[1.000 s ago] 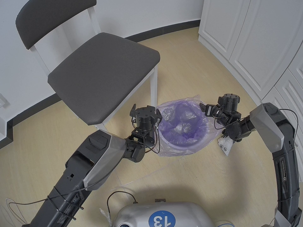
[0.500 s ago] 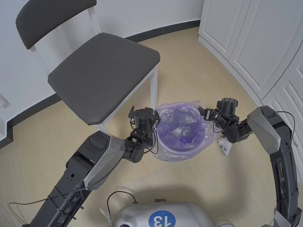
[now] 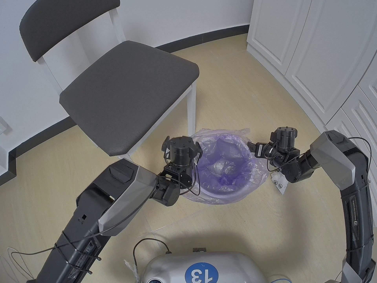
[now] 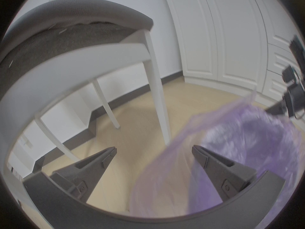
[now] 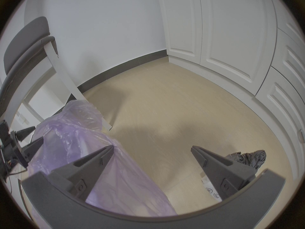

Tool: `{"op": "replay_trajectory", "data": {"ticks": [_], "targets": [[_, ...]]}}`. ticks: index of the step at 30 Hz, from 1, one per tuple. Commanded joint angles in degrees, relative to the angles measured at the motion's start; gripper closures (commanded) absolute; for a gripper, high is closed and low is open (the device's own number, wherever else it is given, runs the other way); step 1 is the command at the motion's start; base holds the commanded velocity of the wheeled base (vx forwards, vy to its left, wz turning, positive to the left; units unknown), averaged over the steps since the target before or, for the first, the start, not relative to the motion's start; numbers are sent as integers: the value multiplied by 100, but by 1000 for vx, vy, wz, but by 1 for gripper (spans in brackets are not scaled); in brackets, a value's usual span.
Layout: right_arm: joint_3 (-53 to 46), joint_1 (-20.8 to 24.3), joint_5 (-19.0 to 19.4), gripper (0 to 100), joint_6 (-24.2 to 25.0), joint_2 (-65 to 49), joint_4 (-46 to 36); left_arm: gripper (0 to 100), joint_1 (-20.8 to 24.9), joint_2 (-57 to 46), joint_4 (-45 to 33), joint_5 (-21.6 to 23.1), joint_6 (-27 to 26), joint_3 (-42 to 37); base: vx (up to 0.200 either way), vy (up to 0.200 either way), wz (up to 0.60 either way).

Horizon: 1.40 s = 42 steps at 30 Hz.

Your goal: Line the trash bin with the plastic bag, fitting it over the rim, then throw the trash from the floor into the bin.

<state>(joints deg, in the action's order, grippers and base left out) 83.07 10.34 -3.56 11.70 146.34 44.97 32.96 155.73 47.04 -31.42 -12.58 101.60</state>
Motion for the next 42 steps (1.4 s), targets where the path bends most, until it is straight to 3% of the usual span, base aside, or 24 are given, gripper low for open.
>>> {"op": "replay_trajectory", "data": {"ticks": [1, 7, 23, 36, 42], "targets": [[-757, 109, 75, 0, -1, -272, 267, 0, 87, -825, 7, 4, 362, -1502, 0, 0, 0], [-1021, 197, 84, 0, -45, -387, 521, 0, 70, -1177, 24, 57, 449, -1828, 0, 0, 0], [-80, 39, 66, 0, 7, -369, 486, 0, -185, -720, -64, 83, 581, -369, 0, 0, 0], [1098, 109, 57, 0, 16, 615, 117, 0, -290, -597, 77, 197, 590, -369, 0, 0, 0], [1186, 100, 57, 0, 16, 932, 38, 0, -290, -632, 332, 197, 581, -430, 0, 0, 0]]}}
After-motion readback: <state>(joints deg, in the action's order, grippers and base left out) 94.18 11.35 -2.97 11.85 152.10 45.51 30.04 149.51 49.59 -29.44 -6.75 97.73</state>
